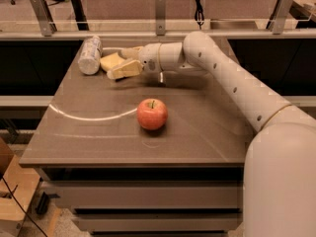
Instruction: Move sponge near blue plastic bottle
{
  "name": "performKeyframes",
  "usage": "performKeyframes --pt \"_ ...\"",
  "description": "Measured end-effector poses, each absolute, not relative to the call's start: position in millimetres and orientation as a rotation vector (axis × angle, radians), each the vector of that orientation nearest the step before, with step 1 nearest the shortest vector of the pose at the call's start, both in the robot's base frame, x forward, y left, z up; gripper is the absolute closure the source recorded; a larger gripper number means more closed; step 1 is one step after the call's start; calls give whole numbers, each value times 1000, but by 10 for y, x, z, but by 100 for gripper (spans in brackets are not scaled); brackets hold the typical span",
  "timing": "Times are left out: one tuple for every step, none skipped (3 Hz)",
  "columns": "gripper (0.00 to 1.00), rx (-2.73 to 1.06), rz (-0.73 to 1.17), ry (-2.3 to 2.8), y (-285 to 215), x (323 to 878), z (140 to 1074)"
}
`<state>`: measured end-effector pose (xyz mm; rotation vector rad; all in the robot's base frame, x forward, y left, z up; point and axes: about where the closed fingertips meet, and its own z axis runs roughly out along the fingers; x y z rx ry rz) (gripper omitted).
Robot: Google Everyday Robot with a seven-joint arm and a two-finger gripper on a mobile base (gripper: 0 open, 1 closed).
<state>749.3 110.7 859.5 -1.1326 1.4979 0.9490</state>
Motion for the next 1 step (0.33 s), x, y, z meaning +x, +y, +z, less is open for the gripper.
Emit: performKeyframes --pt "0 -1133 949 1498 1109 7493 8595"
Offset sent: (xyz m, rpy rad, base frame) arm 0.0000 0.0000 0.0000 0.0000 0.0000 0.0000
